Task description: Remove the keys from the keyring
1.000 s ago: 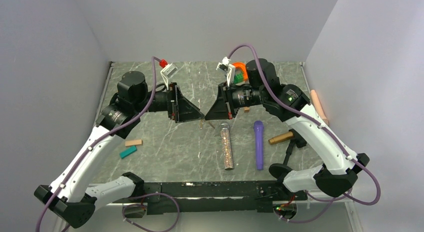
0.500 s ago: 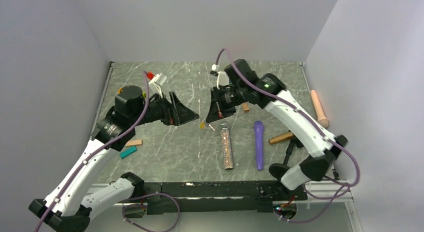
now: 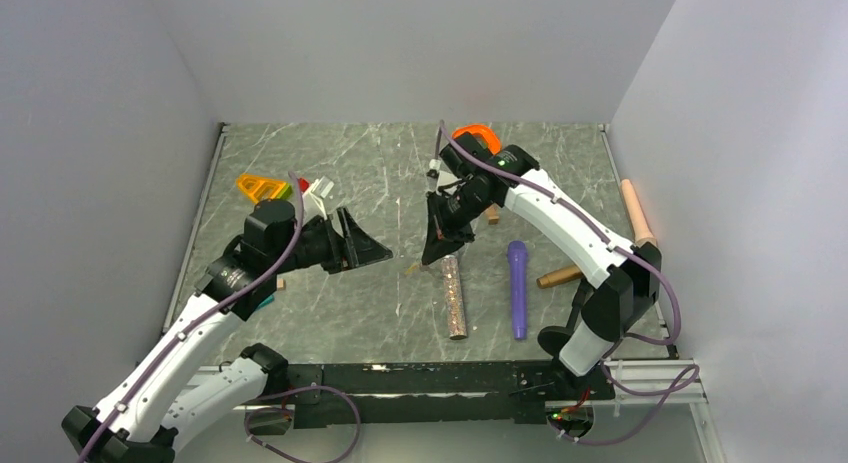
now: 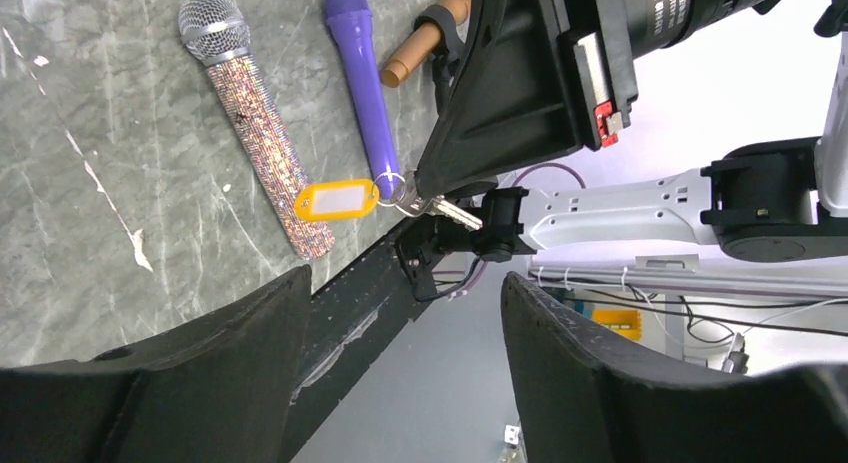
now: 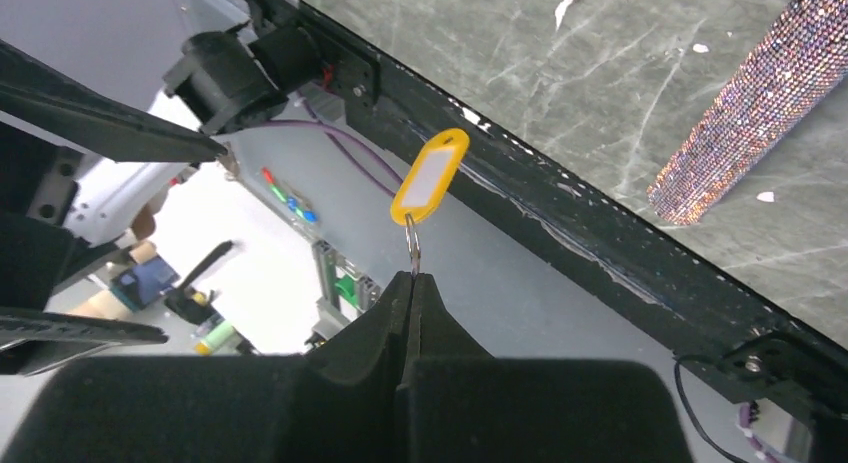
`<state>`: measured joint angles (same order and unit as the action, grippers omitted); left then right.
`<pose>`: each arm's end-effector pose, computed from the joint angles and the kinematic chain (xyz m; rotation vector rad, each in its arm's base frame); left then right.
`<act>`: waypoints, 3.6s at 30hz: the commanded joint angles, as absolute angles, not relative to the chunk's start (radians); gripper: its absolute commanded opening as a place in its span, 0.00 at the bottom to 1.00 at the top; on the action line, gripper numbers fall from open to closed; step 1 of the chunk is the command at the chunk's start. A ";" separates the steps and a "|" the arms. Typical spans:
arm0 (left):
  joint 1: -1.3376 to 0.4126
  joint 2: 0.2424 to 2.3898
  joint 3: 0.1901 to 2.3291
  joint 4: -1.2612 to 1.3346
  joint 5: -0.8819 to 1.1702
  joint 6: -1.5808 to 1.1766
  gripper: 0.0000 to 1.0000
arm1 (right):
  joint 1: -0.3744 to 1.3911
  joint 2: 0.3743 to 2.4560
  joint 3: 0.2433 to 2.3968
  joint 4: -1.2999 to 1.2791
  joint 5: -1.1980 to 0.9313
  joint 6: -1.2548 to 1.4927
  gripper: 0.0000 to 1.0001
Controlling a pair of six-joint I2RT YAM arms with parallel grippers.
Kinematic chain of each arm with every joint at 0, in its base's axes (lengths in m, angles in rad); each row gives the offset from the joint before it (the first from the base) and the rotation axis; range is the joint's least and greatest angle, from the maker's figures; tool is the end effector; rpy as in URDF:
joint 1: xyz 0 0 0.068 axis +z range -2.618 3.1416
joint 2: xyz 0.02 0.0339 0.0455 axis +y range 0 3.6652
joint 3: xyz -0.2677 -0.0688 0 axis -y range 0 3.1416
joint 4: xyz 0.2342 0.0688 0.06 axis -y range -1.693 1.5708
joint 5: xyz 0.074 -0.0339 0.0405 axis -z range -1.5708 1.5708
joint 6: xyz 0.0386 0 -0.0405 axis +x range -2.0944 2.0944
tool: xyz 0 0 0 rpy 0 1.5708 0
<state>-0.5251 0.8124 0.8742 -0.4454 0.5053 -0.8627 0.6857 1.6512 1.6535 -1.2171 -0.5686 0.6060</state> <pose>0.1342 -0.0993 0.3418 0.0080 2.1802 -1.3532 0.2289 0.2141 0.3410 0.2689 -2.9033 -0.9947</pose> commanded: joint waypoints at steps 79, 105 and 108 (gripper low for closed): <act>-0.524 0.876 0.862 -0.069 0.423 -1.206 0.22 | 0.570 1.481 1.392 -0.375 -1.029 1.126 0.00; -0.524 0.813 0.877 -0.008 0.378 -1.185 0.00 | 0.570 1.447 1.392 -0.212 -1.025 1.195 0.36; -0.524 0.804 0.874 -0.008 0.372 -1.187 0.00 | 0.569 1.444 1.385 -0.187 -1.023 1.215 0.36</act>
<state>-0.5251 0.8280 0.8509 -0.0628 0.3916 -1.1976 0.5663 1.4860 1.3849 -0.2760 -1.0222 1.1721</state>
